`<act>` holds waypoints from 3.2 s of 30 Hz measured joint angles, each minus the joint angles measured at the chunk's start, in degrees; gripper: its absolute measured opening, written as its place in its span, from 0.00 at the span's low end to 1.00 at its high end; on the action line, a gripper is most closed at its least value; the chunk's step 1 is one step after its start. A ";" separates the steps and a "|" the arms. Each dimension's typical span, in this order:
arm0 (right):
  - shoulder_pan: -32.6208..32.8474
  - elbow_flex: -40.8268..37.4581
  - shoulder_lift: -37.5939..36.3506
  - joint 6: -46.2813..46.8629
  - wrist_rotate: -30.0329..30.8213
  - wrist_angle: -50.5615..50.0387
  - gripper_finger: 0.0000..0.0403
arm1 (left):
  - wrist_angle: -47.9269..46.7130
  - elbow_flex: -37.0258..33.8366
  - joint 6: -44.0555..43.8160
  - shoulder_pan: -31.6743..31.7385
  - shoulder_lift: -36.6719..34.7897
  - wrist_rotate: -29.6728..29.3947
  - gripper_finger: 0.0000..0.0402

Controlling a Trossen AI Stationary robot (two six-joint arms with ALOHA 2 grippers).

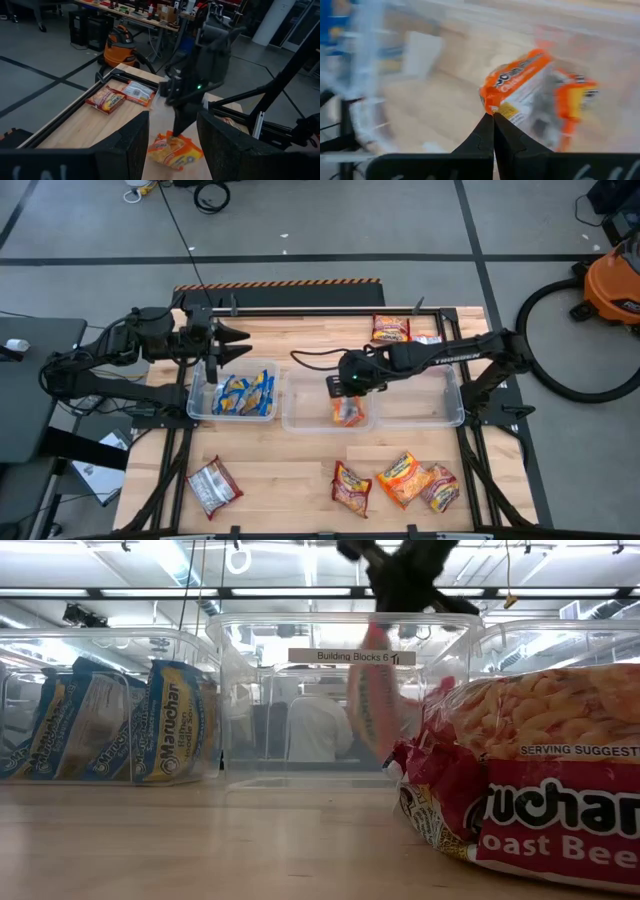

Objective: Sort Maruchan noodles
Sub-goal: Put the orange noodle pack into the middle transparent bin

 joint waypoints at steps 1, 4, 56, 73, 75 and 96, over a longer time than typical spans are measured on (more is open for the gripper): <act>-0.49 -0.81 -0.04 -0.02 -0.32 -0.40 0.01 | 0.09 0.00 -0.01 -0.01 0.01 -0.11 0.43; -1.70 -2.54 -0.06 -0.07 -1.47 -0.28 0.01 | 0.17 0.00 -0.09 0.00 0.01 -0.42 0.43; -5.31 -1.99 2.43 -13.99 1.44 -10.41 0.07 | 17.72 -9.01 4.76 -12.26 36.06 -6.67 0.43; -4.67 0.59 2.19 -15.72 0.43 -12.00 0.13 | 28.06 -15.06 3.00 -10.86 37.99 -5.56 0.43; -4.27 2.83 2.12 -16.42 0.60 -13.65 0.14 | 28.15 -15.00 3.00 -10.91 37.24 -5.53 0.43; 30.11 18.82 1.76 -11.05 16.55 -24.25 0.25 | 18.77 -13.49 4.56 -12.20 21.93 -7.74 0.43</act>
